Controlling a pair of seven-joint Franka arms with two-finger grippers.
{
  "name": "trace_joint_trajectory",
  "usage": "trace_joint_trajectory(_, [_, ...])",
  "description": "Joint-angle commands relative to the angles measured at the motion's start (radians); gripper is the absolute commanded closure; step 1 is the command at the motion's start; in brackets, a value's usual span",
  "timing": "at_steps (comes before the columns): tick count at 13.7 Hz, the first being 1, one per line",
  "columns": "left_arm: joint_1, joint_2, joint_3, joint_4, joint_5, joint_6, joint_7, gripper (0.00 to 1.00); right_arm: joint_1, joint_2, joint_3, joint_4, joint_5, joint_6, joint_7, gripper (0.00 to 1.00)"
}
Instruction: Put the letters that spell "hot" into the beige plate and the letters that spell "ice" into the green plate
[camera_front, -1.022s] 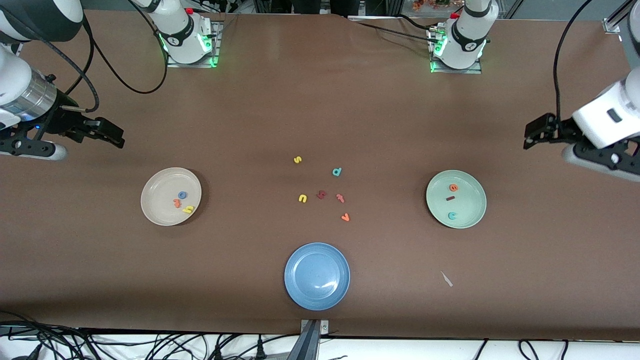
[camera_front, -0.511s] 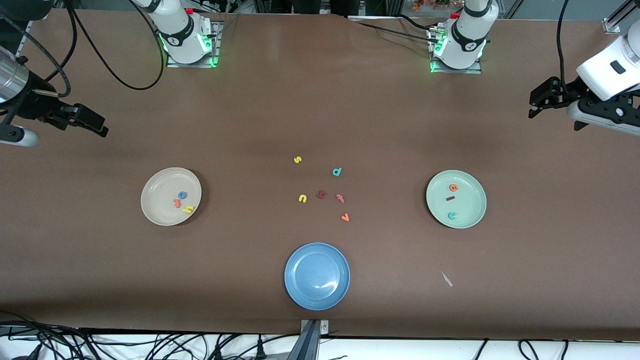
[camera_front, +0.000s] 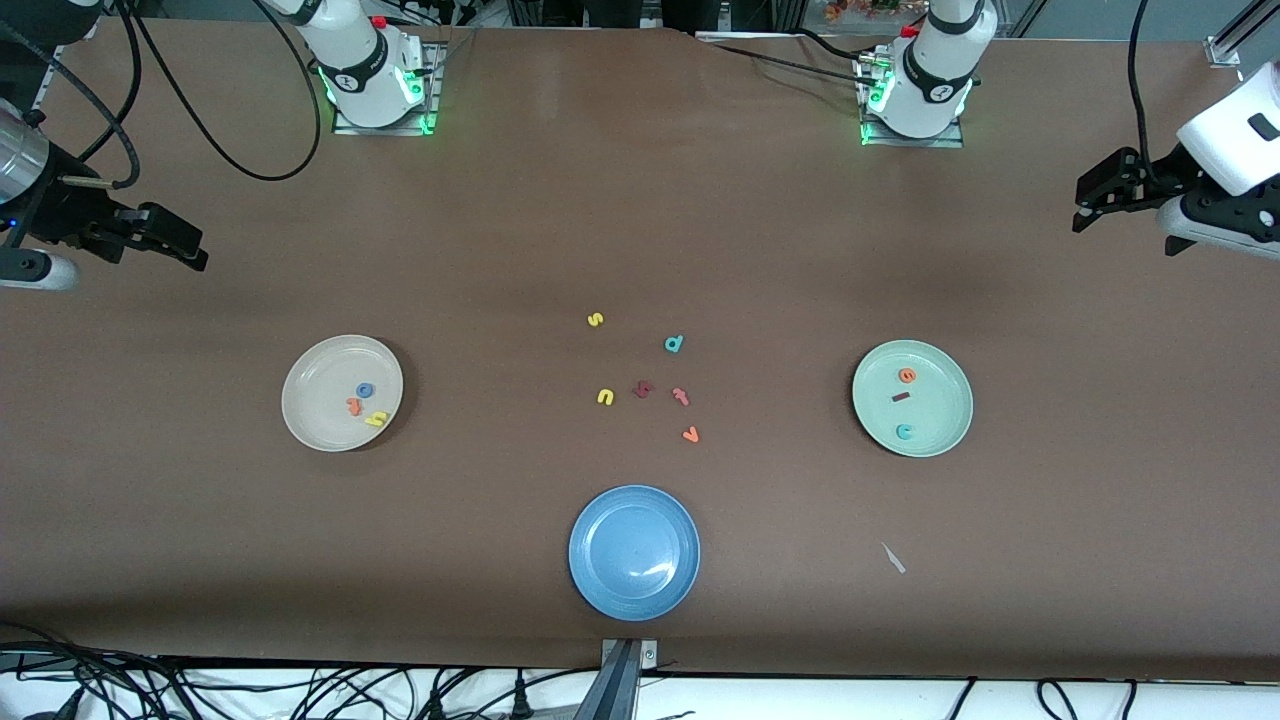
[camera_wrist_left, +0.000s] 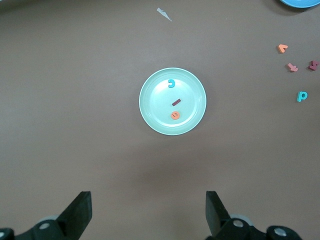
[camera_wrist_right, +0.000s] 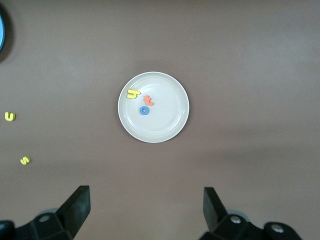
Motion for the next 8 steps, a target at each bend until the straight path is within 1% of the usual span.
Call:
trace_joint_trajectory(1, [0.007,0.03,0.001,0.056,-0.026,-0.038,0.025,0.0,-0.006,0.001,0.004,0.012,-0.005,-0.013,-0.044,0.0])
trace_joint_trajectory(8, [0.006,0.028,0.004,0.077,-0.026,-0.044,0.009,0.0,0.0,0.02,0.004,0.012,-0.004,-0.018,-0.041,0.0])
